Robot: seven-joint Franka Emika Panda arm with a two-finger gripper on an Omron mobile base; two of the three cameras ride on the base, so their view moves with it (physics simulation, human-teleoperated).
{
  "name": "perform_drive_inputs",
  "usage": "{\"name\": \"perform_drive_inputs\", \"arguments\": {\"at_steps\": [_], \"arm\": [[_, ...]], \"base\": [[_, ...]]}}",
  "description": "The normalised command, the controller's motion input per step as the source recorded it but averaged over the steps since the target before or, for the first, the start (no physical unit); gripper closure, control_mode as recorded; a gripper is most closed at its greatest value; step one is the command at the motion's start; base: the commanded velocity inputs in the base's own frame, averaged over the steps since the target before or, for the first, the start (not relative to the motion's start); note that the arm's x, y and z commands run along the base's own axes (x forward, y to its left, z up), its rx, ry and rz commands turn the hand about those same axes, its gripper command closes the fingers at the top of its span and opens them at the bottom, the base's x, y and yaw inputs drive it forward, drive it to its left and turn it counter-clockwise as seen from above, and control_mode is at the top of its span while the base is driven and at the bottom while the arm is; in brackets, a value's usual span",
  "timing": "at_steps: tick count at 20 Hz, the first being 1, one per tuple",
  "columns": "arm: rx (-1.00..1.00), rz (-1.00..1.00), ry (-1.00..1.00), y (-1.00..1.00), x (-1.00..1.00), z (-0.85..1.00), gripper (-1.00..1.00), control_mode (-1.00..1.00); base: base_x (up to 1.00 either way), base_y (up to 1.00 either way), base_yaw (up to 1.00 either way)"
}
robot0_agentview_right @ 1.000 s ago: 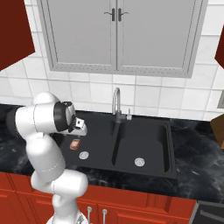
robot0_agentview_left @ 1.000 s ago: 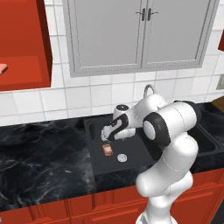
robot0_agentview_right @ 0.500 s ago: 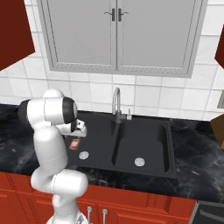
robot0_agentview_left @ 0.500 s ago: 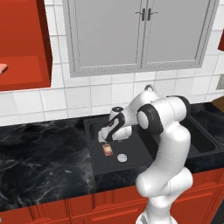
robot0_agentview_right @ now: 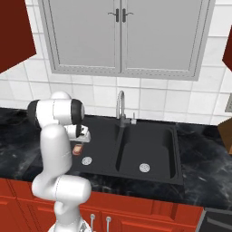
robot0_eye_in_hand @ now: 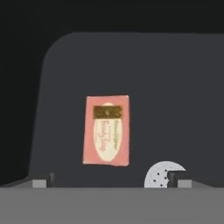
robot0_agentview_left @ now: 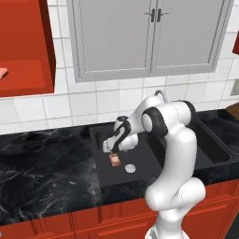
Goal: Pick up the bar soap and bar soap from the sink, and place them back in the cabinet, and close the cabinet door.
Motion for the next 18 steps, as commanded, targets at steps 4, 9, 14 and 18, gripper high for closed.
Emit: {"name": "perform_drive_inputs", "arguments": {"at_steps": [4, 9, 14, 18], "arm": [[0.00, 0.00, 0.00, 0.06, 0.16, -0.24, -1.00, -1.00], [0.00, 0.00, 0.00, 0.03, 0.06, -0.16, -1.00, -1.00], [0.00, 0.00, 0.00, 0.00, 0.00, -0.13, -1.00, -1.00], [0.00, 0.00, 0.00, 0.00, 0.00, -0.17, -1.00, -1.00]], "base": [[0.00, 0.00, 0.00], [0.00, 0.00, 0.00], [0.00, 0.00, 0.00], [0.00, 0.00, 0.00]]}}
